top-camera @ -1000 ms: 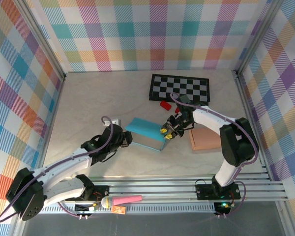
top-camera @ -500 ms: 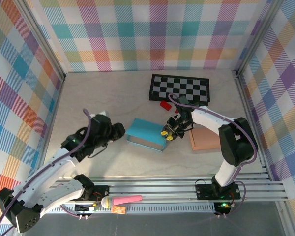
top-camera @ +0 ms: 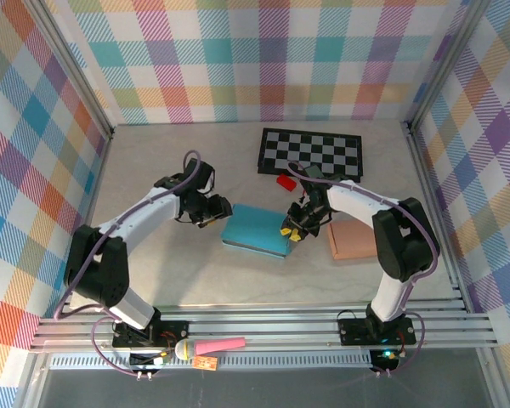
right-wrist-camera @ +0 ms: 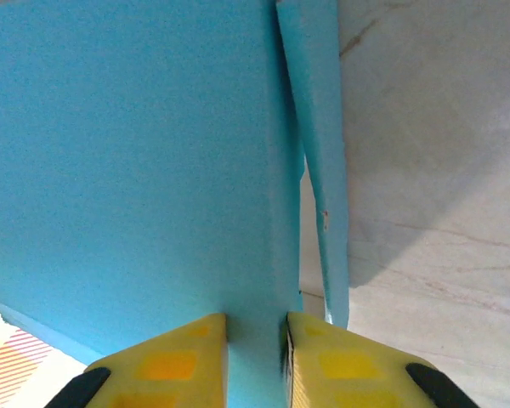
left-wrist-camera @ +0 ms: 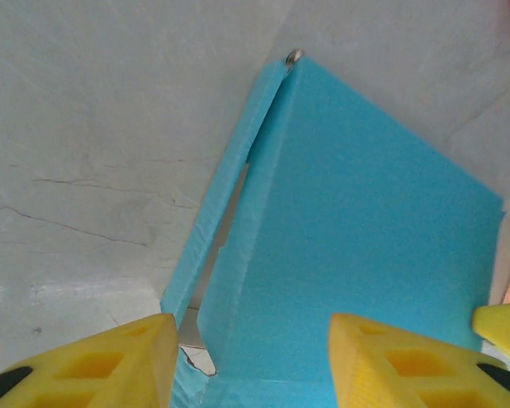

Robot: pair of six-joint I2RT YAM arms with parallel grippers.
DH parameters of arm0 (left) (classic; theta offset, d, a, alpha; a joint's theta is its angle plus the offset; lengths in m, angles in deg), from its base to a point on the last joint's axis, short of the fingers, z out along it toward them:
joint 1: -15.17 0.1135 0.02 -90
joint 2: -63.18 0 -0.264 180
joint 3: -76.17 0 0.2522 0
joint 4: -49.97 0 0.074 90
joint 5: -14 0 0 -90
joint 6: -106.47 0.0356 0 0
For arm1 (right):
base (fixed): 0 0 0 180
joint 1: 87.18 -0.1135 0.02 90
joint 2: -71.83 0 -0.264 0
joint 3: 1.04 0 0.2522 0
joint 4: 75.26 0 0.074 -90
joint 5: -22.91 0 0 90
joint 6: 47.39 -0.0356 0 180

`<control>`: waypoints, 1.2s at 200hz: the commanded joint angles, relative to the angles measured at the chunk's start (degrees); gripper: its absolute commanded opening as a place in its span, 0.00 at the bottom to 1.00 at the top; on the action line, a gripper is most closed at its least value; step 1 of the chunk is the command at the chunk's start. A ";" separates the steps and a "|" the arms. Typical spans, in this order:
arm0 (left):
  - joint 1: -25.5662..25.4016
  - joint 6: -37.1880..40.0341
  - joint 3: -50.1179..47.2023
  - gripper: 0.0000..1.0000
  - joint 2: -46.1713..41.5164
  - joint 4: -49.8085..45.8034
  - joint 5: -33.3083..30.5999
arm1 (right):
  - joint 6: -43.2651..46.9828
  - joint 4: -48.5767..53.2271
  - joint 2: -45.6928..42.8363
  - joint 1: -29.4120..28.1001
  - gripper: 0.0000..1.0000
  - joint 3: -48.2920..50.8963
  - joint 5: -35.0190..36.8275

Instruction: Fold the paper box

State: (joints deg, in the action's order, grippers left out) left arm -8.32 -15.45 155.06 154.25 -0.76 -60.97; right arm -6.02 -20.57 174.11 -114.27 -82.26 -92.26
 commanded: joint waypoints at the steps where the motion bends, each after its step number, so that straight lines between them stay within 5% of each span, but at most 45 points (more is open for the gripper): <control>1: 0.28 1.85 -0.41 0.44 1.46 3.07 4.20 | 2.89 2.79 1.47 -0.40 0.22 -1.77 2.45; 86: -1.11 4.67 -3.14 0.28 5.25 4.39 1.38 | 4.48 3.86 2.40 -0.40 0.19 -2.81 3.28; 155: -3.26 7.01 -3.05 0.31 7.54 1.75 -3.03 | 6.78 6.09 3.04 -0.42 0.20 -4.21 4.33; 240: -4.60 7.76 -2.95 0.34 7.67 1.25 -5.20 | 13.56 8.61 3.48 -0.42 0.39 -5.04 5.17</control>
State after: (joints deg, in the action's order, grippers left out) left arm -12.18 -8.70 152.33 161.33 2.71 -64.97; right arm 4.34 -13.51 176.17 -114.31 -86.37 -86.88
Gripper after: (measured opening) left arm 0.338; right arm 0.393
